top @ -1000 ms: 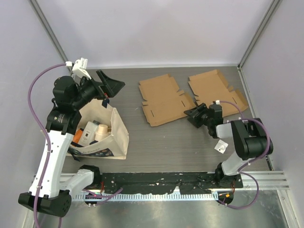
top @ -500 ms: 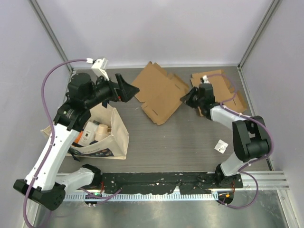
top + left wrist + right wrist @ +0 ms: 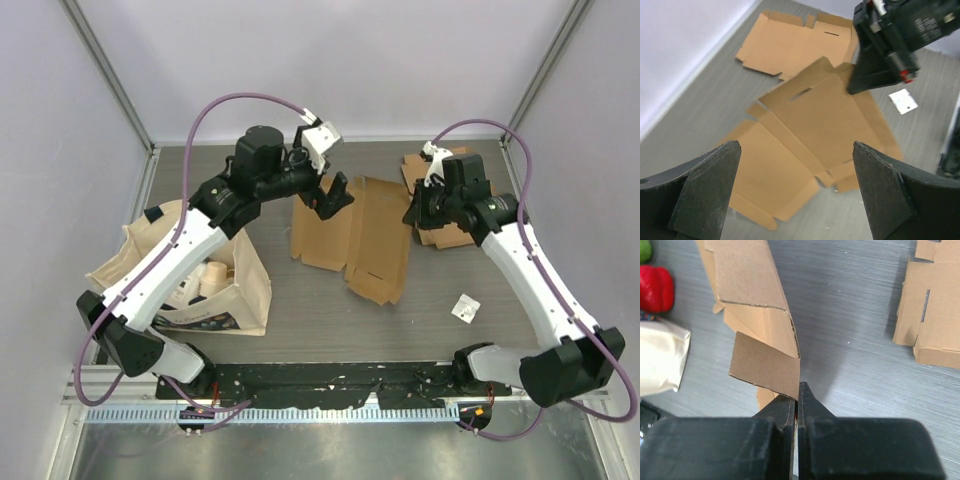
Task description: Fold the paper box
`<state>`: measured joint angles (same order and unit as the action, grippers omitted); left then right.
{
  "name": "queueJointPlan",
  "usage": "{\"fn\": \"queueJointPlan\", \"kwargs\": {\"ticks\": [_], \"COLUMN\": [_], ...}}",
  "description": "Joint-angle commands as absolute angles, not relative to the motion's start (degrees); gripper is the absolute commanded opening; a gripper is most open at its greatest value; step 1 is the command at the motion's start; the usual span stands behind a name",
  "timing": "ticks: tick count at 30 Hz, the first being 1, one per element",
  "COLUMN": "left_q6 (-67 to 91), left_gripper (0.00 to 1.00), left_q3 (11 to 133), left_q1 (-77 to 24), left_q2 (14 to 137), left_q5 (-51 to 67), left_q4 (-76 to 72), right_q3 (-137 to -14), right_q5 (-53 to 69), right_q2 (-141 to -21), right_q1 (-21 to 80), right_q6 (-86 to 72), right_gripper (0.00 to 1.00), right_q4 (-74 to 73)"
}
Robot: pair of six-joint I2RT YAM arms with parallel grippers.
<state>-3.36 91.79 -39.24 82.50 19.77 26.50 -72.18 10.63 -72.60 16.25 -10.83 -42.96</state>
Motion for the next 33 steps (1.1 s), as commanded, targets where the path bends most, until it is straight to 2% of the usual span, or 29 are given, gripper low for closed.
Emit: {"fn": "queueJointPlan", "kwargs": {"ticks": [1,5,9,14,18,20,23,24,26,27,29,31,33], "left_q6": [-18.53,-28.54,-30.76,-30.85,-30.23,-29.88,-29.71,-29.79,-30.06,-29.97,-29.36,-28.92,-27.70], "left_gripper": [0.99,0.99,0.97,0.84,0.66,0.62,0.49,0.40,0.30,0.22,0.14,0.01,0.00], "left_q3": [93.52,94.92,98.16,100.02,101.77,103.17,104.50,104.85,106.25,106.43,106.44,106.00,104.16], "left_q1": [-41.31,-45.08,-46.40,-46.67,-46.76,-46.76,-46.76,-46.76,-46.76,-46.67,-46.76,-46.76,-46.67], "left_q2": [84.02,87.88,92.45,96.67,99.39,100.45,101.60,101.69,101.87,101.69,100.73,98.80,96.95], "left_q5": [21.35,19.78,18.72,19.16,20.82,21.09,21.44,21.36,21.27,21.18,21.01,20.40,19.95], "left_q4": [21.72,22.41,22.68,21.45,22.67,23.98,26.00,26.62,28.73,29.09,29.62,29.45,28.57], "right_q3": [-75.76,-75.94,-76.46,-76.38,-76.29,-76.46,-76.29,-76.46,-76.38,-76.29,-76.29,-75.59,-74.27], "right_q5": [15.28,16.35,19.16,20.21,20.57,20.92,20.83,19.61,16.89,14.96,14.07,12.48,11.34], "right_q2": [-68.21,-67.06,-66.36,-66.36,-66.18,-65.75,-64.60,-64.34,-63.64,-62.94,-62.41,-61.09,-59.78], "right_q1": [17.23,17.58,17.93,18.54,19.16,19.42,19.69,19.77,19.78,19.78,19.78,19.78,19.78], "right_q6": [-5.19,-4.57,-4.13,-3.69,-3.51,-3.60,-4.04,-4.30,-6.23,-6.68,-7.47,-8.52,-10.10], "right_gripper": [0.01,0.01,0.01,0.01,0.01,0.01,0.01,0.01,0.01,0.01,0.05,0.13,0.20], "right_q4": [-51.32,-52.29,-51.94,-51.68,-51.24,-50.80,-50.19,-50.19,-49.23,-48.78,-47.55,-45.63,-44.13]}}
